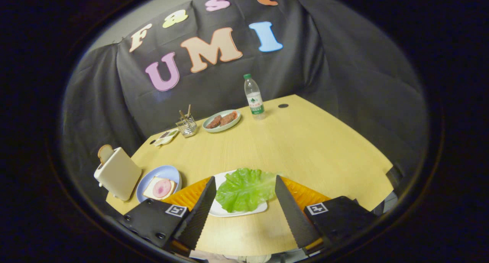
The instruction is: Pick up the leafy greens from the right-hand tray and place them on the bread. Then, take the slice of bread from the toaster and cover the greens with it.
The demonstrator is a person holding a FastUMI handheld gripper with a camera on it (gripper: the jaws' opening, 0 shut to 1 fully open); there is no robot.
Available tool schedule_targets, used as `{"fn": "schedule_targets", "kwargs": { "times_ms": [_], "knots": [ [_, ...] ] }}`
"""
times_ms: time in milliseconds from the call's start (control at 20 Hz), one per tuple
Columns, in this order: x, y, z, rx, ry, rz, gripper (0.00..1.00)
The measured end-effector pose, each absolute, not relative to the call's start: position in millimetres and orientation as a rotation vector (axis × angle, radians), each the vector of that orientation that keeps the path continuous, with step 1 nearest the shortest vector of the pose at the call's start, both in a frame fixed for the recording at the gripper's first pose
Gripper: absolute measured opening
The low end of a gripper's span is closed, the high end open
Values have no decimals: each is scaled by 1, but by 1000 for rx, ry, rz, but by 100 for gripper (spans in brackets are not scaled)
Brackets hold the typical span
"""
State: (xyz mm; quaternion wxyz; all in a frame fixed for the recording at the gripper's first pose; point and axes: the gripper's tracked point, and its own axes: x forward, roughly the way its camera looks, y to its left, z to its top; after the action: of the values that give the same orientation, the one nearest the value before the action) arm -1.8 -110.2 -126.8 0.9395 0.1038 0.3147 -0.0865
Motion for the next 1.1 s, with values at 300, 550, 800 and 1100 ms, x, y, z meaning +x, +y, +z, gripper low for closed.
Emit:
{"fn": "schedule_targets", "kwargs": {
  "times_ms": [300,550,800,1100],
  "knots": [
    [18,-141,-170,291,710,-256,97],
    [28,-154,-204,328,769,-299,96],
    [36,-157,-216,352,779,-316,67],
    [47,-147,-218,455,766,-305,25]
  ]
}}
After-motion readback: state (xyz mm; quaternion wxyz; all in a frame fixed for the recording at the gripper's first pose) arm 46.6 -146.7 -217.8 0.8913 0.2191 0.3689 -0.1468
